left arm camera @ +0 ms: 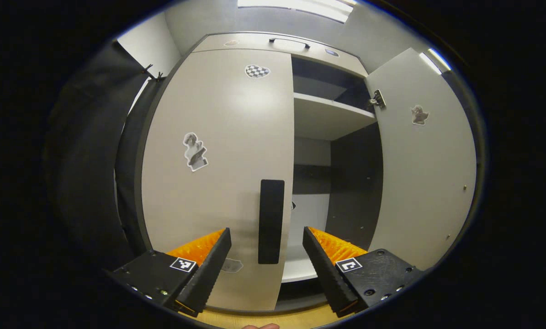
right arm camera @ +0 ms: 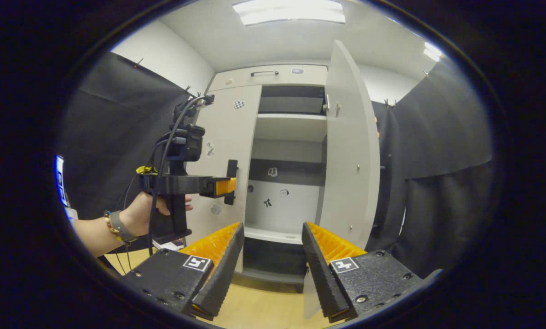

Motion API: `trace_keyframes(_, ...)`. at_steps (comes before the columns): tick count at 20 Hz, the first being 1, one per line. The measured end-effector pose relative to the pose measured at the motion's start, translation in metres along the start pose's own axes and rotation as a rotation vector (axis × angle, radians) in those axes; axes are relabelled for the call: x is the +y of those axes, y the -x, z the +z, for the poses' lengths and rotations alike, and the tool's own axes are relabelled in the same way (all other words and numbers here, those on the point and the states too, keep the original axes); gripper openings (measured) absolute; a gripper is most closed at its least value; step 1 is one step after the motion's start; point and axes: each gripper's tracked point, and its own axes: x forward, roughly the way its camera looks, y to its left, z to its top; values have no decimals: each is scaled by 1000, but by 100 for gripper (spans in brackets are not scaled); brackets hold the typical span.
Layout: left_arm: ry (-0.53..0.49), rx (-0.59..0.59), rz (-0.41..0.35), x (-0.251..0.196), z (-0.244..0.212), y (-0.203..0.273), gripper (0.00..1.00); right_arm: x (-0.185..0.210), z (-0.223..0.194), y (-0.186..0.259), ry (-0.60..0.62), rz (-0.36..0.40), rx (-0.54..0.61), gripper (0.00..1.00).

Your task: Open the right door of the double-door shoe cabinet with the right hand, and open the left door with the left hand.

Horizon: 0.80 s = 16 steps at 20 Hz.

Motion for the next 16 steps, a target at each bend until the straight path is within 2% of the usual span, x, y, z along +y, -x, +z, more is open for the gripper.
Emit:
trace_keyframes(3, -34, 11, 19, -4, -6, -19, 95, -11, -8, -3, -43, -18, 21, 81)
trace_keyframes(4, -41, 10, 17, -7, -7, -25, 95, -16, -10, -3, -53, -25, 22, 85)
trace_keyframes(5, -47, 10, 20, -8, -7, -30, 95, -20, -10, -5, -64, -33, 23, 81)
trace_keyframes(8, -62, 17, 38, -13, -7, -44, 95, -31, -15, -10, -89, -44, 37, 81)
trace_keyframes(9, -63, 14, 47, -12, -5, -49, 95, -34, -15, -11, -96, -49, 38, 84)
trace_keyframes(10, -65, 22, 77, -6, -5, -52, 95, -37, -16, -12, -100, -50, 38, 81)
trace_keyframes(13, -56, 19, 110, -5, -6, -54, 93, -45, -16, -13, -97, -58, 32, 84)
trace_keyframes(16, -117, 24, 128, 0, -10, -51, 93, -45, -16, -18, -91, -49, 30, 81)
